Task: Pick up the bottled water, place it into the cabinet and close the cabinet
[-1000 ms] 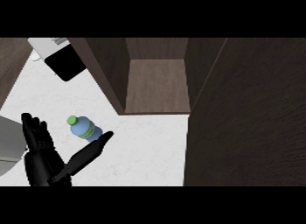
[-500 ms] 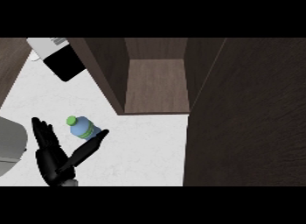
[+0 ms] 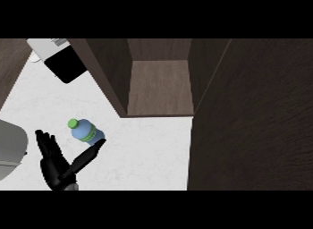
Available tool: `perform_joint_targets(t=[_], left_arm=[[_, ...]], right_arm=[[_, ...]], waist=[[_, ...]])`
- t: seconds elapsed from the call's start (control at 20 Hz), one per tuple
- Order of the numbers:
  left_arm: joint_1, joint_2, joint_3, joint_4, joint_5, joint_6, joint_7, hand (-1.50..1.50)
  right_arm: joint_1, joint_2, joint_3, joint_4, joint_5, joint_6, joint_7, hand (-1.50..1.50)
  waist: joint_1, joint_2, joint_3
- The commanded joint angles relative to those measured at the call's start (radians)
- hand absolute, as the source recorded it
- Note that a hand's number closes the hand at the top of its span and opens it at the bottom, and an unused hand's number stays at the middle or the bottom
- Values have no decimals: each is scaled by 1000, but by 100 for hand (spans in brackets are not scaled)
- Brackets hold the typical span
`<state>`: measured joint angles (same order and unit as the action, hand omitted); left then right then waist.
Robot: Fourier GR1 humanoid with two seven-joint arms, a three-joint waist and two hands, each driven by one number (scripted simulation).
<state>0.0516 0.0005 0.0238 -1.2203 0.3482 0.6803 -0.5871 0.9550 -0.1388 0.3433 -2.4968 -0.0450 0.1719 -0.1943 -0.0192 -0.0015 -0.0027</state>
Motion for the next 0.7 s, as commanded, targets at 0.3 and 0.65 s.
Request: perform_joint_targets(t=[0.3,0.65], left_arm=[[-139,0,107,396,180,-331,-257,-150],[-271,0,105,617,309,-377,-431,150]], right_arm=[[110,-45,10,-149,-11,13,-5,-150],[115,-49,4,-101,-27,13,-53,-150]], waist=[[-16,2,-1],[-9,2,0]])
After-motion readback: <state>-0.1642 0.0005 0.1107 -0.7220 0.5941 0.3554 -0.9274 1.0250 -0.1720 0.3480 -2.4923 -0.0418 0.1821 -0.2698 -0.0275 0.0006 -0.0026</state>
